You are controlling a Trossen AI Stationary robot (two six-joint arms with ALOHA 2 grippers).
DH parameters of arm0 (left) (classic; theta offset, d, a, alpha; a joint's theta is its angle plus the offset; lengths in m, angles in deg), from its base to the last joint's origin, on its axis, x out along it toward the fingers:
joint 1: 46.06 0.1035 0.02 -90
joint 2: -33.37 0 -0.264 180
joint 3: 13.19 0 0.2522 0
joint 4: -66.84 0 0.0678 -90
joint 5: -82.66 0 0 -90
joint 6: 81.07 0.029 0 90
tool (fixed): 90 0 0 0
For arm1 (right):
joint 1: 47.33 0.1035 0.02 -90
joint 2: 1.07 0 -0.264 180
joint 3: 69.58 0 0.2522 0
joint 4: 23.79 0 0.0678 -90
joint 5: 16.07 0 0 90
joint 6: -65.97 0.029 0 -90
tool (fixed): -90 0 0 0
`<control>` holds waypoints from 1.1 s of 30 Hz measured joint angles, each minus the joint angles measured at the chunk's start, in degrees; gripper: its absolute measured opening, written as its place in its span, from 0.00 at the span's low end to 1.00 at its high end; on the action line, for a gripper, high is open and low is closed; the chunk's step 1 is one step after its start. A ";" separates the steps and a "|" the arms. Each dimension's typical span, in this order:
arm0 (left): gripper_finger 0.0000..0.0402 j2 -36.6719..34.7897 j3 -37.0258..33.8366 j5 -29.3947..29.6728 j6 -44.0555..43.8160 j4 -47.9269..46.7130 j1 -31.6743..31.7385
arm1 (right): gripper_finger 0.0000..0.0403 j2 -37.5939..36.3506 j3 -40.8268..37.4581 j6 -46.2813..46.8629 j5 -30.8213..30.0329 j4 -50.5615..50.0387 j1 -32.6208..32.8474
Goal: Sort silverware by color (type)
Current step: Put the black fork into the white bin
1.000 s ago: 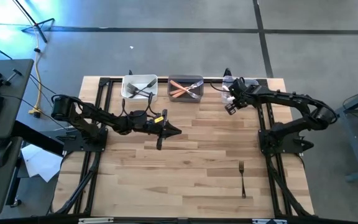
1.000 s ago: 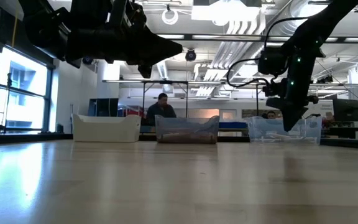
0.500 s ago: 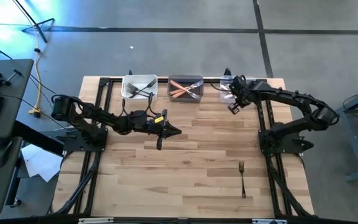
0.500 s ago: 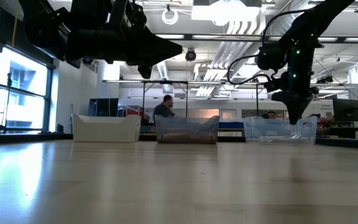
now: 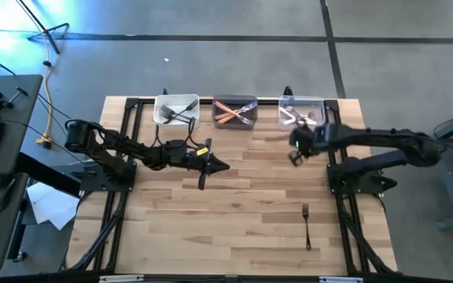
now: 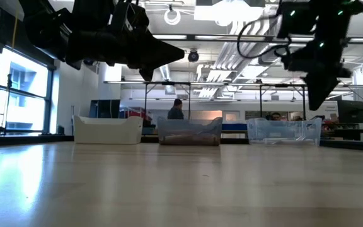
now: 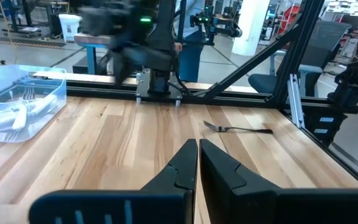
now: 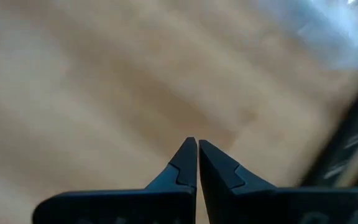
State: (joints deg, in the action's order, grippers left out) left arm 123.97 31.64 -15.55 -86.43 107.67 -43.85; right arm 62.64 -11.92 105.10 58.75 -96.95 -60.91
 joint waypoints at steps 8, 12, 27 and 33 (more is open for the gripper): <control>0.02 0.00 0.00 0.07 -0.37 0.04 0.00 | 0.00 1.99 -0.15 33.46 3.27 1.71 30.94; 0.02 0.00 0.00 0.14 -0.54 0.01 0.00 | 0.03 5.94 -0.15 46.34 4.92 2.47 41.78; 0.02 0.00 0.00 0.20 -1.03 -0.69 0.00 | 0.31 19.25 2.27 77.15 16.79 8.43 60.85; 0.02 0.00 0.00 0.22 -1.06 -0.84 0.00 | 0.31 23.94 2.21 77.81 17.18 9.79 60.85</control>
State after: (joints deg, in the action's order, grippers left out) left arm 123.97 31.64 -15.33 -87.49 106.83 -43.85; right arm 86.58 -9.71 182.91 75.93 -87.16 -0.06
